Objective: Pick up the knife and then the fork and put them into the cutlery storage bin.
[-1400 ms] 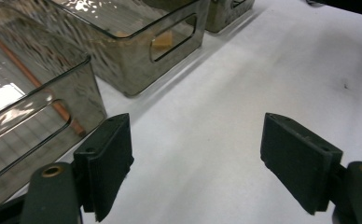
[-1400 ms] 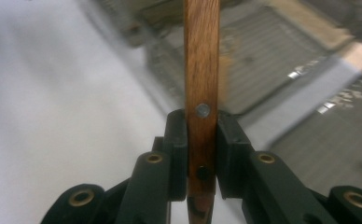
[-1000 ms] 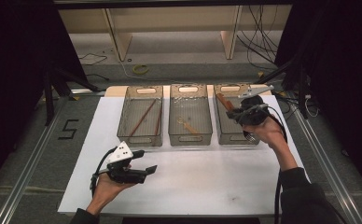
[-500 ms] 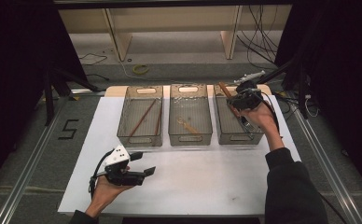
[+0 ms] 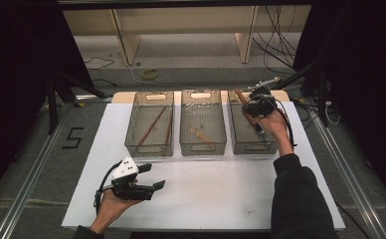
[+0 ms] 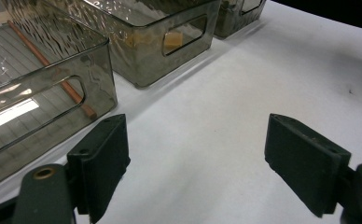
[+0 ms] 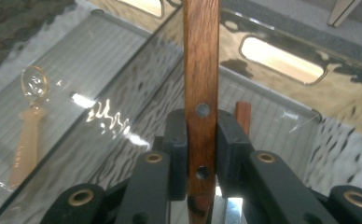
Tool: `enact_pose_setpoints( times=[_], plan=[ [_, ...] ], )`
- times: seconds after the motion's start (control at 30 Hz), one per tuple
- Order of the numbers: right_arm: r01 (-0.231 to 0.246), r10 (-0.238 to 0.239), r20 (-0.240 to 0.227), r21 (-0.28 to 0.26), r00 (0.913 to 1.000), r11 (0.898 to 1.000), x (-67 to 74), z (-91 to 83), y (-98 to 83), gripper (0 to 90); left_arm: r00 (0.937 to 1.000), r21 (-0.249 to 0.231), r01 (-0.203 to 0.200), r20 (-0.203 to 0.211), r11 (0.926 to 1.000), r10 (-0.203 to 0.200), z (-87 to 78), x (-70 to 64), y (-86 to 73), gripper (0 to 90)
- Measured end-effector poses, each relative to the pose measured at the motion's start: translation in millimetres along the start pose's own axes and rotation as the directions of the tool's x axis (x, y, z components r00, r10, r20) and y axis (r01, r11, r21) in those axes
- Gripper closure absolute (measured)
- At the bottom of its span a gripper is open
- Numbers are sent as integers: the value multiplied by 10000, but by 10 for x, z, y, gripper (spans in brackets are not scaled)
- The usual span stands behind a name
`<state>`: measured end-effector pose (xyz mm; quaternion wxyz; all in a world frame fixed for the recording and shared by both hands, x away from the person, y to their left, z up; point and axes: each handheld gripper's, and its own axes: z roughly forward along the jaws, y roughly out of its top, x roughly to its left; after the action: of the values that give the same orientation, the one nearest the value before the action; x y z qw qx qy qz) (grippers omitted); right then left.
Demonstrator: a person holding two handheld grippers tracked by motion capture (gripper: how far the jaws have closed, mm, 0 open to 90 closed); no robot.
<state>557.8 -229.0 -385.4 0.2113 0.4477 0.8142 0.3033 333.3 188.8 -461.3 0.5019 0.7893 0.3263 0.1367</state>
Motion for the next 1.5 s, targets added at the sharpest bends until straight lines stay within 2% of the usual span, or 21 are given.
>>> enact_pose_setpoints(
  times=[0.17,0.2,0.23,0.3,0.33,0.4,0.5,0.63,0.73,0.97,1.03,1.13,1.23,1.3,1.4,1.5],
  plan=[
    [-303,303,14,368,9995,9989,-10,86,-56,762,10000,-4,9,-12,10000,-9,1,-3,-3,210],
    [-400,399,29,482,9992,9980,-9,100,-69,724,10000,-15,-2,-35,10000,2,-3,1,-2,210],
    [-541,537,82,543,9985,9971,-16,110,-83,640,10000,-31,15,-41,10000,-15,-4,2,-3,209],
    [-879,877,58,677,9961,9938,-37,103,-96,562,9999,-73,110,-34,9999,-110,-9,11,-3,206],
    [-854,850,79,689,9963,9940,-42,89,-100,538,9999,-79,109,-15,9999,-109,-13,18,-3,206],
    [-897,892,111,514,9960,9946,-40,30,-104,487,9999,-83,171,13,9998,-171,-17,29,-5,206],
    [-876,878,-190,116,9960,9961,-2,-95,-115,443,9997,-99,225,-2,9997,-225,-16,34,-6,203],
    [-690,649,-818,-477,9945,9965,137,-276,-171,399,9997,-49,230,20,9997,-230,-11,36,-8,202],
    [-637,523,-1419,-765,9885,9950,304,-410,-263,367,9994,-56,333,64,9994,-333,-13,41,-10,202],
    [-575,201,-2335,-1547,9721,9863,641,-697,-493,318,9992,-35,403,56,9992,-403,-16,56,-16,201],
    [-592,140,-2506,-1741,9680,9829,707,-753,-556,309,9993,-11,383,42,9993,-383,-18,56,-17,201],
    [-266,-207,-2426,-1901,9699,9814,836,-830,-669,298,9991,8,421,72,9991,-421,-18,57,-20,202],
    [-249,-322,-2695,-2059,9625,9783,937,-896,-792,288,9988,-16,473,159,9989,-473,-18,62,-23,201],
    [-205,-417,-2718,-2219,9615,9748,982,-928,-869,283,9986,-24,500,170,9987,-499,-17,63,-26,201],
    [-423,-310,-2973,-2370,9543,9706,1042,-946,-1001,272,9985,32,523,171,9986,-524,-7,63,-32,201],
    [-333,-452,-3105,-2432,9495,9694,1107,-948,-1121,271,9986,80,485,228,9988,-487,-3,50,-30,202]
  ],
)
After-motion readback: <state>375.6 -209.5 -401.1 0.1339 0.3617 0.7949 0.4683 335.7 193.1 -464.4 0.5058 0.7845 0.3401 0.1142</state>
